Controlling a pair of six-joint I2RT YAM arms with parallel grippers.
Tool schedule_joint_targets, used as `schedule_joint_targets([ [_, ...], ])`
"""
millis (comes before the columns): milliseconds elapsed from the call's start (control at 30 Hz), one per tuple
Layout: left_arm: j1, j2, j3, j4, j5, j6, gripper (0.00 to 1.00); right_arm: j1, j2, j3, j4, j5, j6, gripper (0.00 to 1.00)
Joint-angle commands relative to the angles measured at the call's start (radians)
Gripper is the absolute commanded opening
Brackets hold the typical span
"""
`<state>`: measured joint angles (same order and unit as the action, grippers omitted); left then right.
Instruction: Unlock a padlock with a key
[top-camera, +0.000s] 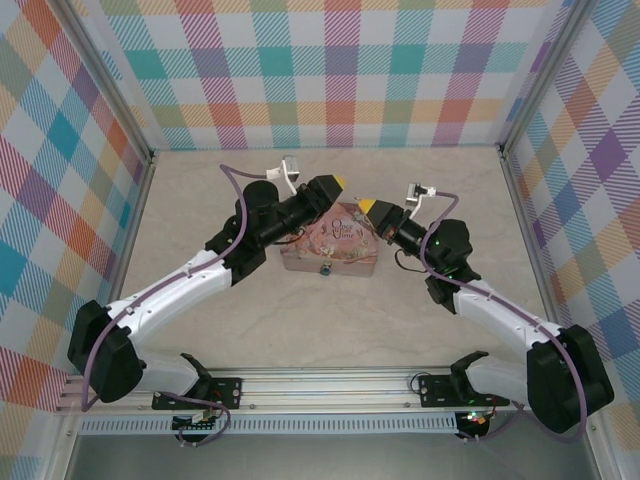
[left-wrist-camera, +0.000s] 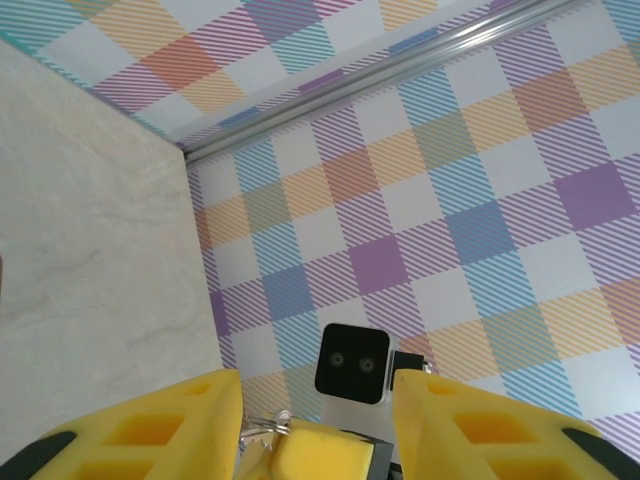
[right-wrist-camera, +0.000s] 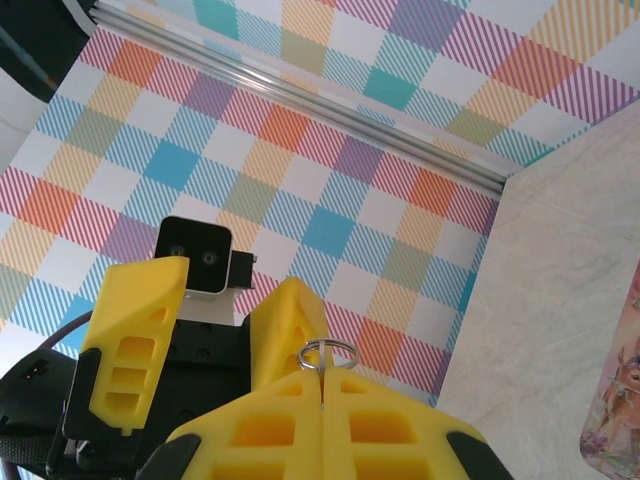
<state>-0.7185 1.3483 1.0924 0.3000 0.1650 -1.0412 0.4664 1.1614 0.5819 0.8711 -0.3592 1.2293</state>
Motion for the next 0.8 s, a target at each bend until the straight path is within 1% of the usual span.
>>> schedule_joint_targets([
  [0,-0.004,0.019,-0.002,0.061,0.029,-0.050,0.41,0.011,0.009,0.036,0.063,0.013,0.021,0.04],
  [100,-0.007,0.031,-0.003,0.063,0.032,-0.053,0.40,0.018,0.014,0.044,0.063,0.013,0.025,0.04],
  [500,-0.009,0.056,-0.002,0.062,0.044,-0.066,0.39,0.038,0.031,0.057,0.073,0.016,0.034,0.05],
  [633,-0.013,0.062,0.003,0.057,0.048,-0.060,0.35,0.044,0.040,0.058,0.078,0.022,0.038,0.05],
  [767,-0.013,0.065,0.002,0.057,0.047,-0.059,0.24,0.048,0.047,0.062,0.078,0.025,0.041,0.05],
])
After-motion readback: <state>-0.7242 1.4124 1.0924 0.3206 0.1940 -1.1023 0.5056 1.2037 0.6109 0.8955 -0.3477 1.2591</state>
